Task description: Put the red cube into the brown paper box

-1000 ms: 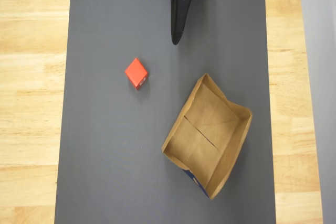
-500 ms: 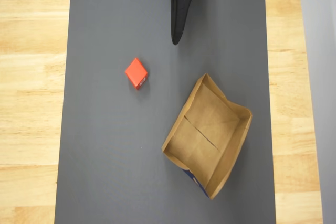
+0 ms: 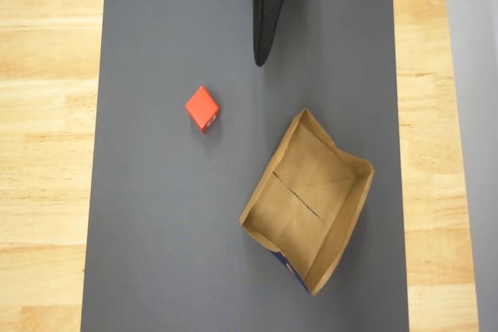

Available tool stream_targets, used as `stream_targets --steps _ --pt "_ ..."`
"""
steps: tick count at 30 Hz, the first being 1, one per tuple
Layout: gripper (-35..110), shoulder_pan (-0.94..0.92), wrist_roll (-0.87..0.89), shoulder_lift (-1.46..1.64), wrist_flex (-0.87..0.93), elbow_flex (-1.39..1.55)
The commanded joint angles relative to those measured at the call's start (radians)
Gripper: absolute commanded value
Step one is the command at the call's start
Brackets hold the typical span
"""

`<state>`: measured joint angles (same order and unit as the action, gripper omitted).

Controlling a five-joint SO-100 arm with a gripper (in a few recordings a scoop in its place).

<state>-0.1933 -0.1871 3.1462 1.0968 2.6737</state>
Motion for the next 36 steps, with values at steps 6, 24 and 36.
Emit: stream_targets --steps 6,24,36 --pt "0 -0.014 -0.02 -0.003 0.006 -0.002" --pt "12 -0.021 -0.035 -0.044 0.0 -0.015" --pt "30 -0.094 0.189 -0.403 0.19 -0.376"
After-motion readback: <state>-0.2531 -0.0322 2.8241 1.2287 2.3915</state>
